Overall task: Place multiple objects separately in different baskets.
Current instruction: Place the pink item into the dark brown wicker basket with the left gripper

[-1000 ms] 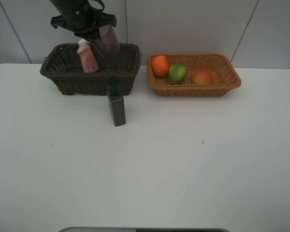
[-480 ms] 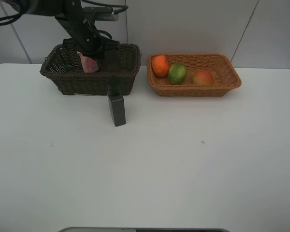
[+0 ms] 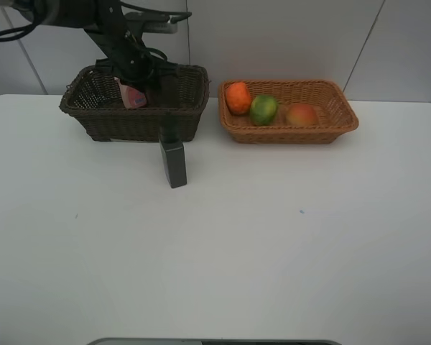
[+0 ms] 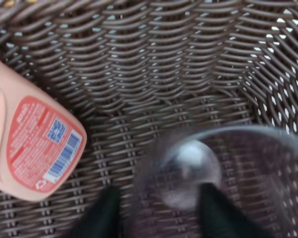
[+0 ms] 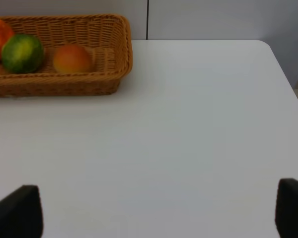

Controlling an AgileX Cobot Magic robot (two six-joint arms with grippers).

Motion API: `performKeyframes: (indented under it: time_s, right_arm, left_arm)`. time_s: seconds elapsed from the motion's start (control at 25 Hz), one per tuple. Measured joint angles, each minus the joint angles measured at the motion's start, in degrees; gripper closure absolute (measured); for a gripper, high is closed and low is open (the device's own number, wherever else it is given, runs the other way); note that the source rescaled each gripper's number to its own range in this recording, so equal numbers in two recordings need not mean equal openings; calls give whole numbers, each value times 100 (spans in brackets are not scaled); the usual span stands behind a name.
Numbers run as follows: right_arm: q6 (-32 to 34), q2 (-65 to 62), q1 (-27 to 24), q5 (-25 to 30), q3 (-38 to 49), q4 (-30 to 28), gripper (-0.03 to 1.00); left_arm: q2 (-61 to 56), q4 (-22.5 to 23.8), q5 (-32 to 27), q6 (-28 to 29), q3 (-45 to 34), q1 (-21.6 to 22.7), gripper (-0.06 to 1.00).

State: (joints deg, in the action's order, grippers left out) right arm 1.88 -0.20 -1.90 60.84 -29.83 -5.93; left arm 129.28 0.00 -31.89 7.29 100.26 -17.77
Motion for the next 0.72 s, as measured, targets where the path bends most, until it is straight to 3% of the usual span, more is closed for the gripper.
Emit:
performKeyframes:
  time_s: [0.08, 0.2, 0.72]
  right_arm:
    - [0, 0, 0, 0, 0, 0, 1]
    - [0, 0, 0, 0, 0, 0, 1]
    - [0, 0, 0, 0, 0, -5, 1]
  left_arm:
    - [0, 0, 24, -35, 0, 0, 20]
    - [0, 0, 31, -51, 0, 0, 5]
    - [-534, 0, -142, -103, 0, 0, 2]
